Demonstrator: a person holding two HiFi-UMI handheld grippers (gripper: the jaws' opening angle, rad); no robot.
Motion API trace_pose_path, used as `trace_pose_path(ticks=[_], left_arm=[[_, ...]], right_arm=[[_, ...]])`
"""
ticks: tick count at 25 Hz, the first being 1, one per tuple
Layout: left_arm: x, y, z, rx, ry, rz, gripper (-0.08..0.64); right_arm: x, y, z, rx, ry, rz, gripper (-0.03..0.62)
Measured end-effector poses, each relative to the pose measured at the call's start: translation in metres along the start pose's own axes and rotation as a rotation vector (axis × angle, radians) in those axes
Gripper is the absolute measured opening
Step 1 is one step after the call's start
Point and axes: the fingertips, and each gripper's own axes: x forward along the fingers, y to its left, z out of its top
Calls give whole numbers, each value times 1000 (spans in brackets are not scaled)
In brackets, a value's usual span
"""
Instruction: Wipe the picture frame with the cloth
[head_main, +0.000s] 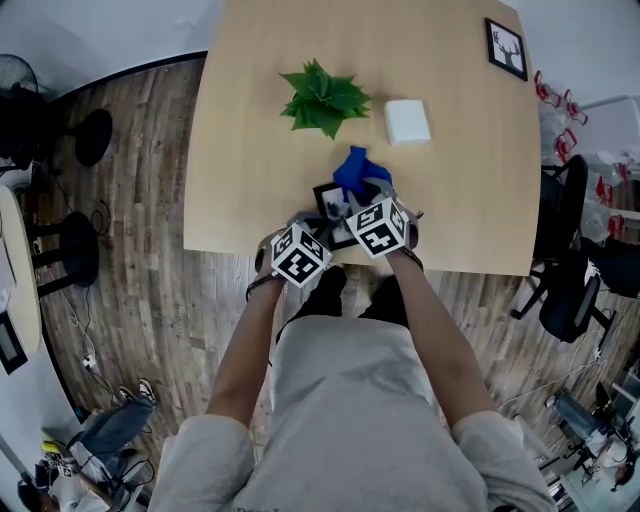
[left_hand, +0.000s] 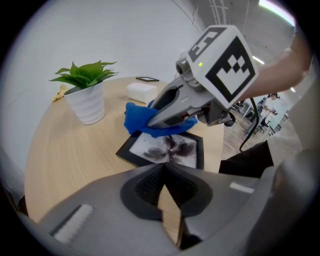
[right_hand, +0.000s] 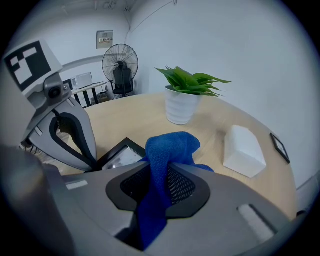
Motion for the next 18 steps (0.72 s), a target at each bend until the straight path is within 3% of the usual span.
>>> trace_pose_path(ticks=[18], left_arm=[[-1, 0, 0, -14, -6, -1, 52]], right_arm=[[-15, 13, -18, -18, 14, 23, 80]])
